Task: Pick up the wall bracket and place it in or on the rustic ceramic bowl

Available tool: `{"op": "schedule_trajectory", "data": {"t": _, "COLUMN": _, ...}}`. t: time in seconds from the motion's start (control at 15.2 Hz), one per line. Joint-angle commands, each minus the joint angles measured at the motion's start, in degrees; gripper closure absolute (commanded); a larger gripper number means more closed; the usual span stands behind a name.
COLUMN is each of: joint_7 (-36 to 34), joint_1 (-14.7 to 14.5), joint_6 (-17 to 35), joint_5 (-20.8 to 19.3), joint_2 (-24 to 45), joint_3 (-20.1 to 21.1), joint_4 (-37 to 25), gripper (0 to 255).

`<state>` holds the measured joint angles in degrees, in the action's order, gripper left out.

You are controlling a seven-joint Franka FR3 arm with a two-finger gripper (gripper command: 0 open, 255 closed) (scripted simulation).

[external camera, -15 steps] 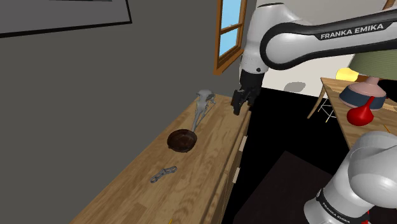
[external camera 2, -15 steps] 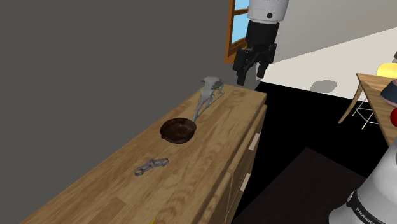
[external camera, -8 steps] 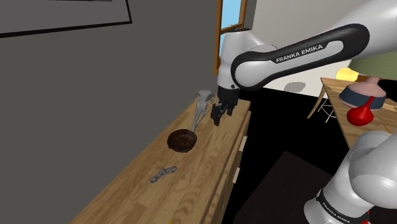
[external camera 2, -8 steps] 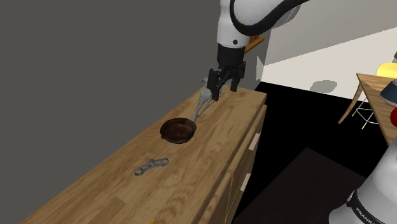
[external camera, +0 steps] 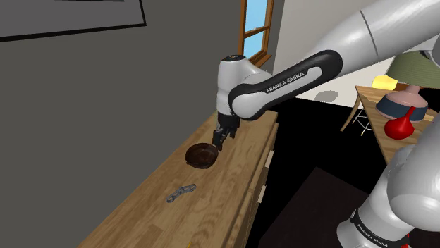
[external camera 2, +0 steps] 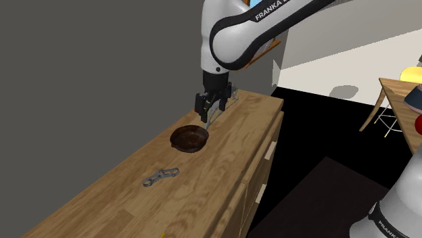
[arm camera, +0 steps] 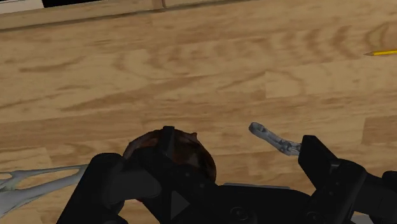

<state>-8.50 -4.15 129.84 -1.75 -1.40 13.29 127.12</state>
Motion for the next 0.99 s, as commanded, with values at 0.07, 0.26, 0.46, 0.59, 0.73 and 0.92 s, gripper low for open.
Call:
{"op": "schedule_trajectory", "data": {"t": 0.07, "joint_7": -0.67, "joint_1": -0.67, "joint_6": 2.55, "joint_5": -2.61, "joint_2": 6.73, "joint_3": 0.65, "joint_4": -4.09, "gripper": 0}}
{"op": "schedule_trajectory", "data": {"t": 0.26, "joint_7": -1.64, "joint_1": -1.87, "joint_6": 4.28, "joint_5": -5.43, "joint_2": 13.28, "joint_3": 0.98, "joint_4": -8.68, "gripper": 0}}
{"op": "schedule_trajectory", "data": {"t": 0.46, "joint_7": -2.44, "joint_1": -3.46, "joint_6": 5.38, "joint_5": -8.19, "joint_2": 19.80, "joint_3": 0.93, "joint_4": -13.86, "gripper": 0}}
{"op": "schedule_trajectory", "data": {"t": 0.59, "joint_7": -2.80, "joint_1": -4.66, "joint_6": 5.78, "joint_5": -9.89, "joint_2": 24.15, "joint_3": 0.76, "joint_4": -17.65, "gripper": 0}}
{"op": "schedule_trajectory", "data": {"t": 0.73, "joint_7": -2.98, "joint_1": -5.97, "joint_6": 5.93, "joint_5": -11.42, "joint_2": 28.51, "joint_3": 0.50, "joint_4": -21.72, "gripper": 0}}
{"op": "schedule_trajectory", "data": {"t": 0.92, "joint_7": -2.90, "joint_1": -8.04, "joint_6": 5.68, "joint_5": -13.38, "joint_2": 35.11, "joint_3": 0.05, "joint_4": -28.43, "gripper": 0}}
